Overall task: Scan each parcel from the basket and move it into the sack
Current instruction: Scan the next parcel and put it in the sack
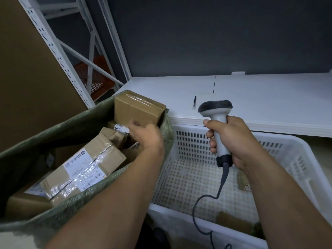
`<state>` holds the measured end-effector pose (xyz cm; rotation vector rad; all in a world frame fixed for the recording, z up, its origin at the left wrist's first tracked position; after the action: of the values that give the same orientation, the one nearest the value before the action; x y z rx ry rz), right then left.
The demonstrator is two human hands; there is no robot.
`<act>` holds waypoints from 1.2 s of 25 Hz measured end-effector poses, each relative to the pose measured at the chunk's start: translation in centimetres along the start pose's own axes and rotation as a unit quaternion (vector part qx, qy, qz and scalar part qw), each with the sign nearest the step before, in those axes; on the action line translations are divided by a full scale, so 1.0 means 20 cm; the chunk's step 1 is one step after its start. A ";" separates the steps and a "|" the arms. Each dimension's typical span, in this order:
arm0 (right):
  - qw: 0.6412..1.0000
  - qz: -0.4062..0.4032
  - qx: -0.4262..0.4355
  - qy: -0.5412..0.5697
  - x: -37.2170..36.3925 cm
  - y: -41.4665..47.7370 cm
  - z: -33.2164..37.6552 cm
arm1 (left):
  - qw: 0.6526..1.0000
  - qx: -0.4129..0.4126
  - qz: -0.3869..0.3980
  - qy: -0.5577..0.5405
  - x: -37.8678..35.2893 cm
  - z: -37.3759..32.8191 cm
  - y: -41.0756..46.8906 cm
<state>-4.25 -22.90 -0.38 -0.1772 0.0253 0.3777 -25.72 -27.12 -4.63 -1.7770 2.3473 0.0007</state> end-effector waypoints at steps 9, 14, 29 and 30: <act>0.998 -0.048 -0.031 -0.009 0.19 -0.02 -0.03 | 0.985 0.045 0.165 0.006 -0.31 0.14 -0.36; 0.994 -0.085 -0.066 -0.027 0.35 -0.01 -0.08 | 0.923 0.107 0.316 0.195 -0.44 0.34 -0.54; 0.967 -0.077 -0.236 -0.051 0.63 0.04 -0.64 | 0.512 0.137 0.577 0.621 -0.35 1.42 -0.79; 0.966 -0.075 -0.241 -0.053 0.64 0.06 -0.65 | 0.471 0.108 0.596 0.641 -0.34 1.48 -0.79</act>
<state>7.26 -19.54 -14.15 -0.6360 -0.1862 0.2363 -4.26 -21.47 -30.69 0.8644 3.4294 -1.7774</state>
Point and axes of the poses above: each hand's wrist, its own y-axis towards the middle knuckle, its own x-axis out of the back of the hand, z = x × y, the point moved 3 cm from there along y, towards the middle knuckle, and after that the axes turned 2 degrees about -y, right-handed, at the moved point
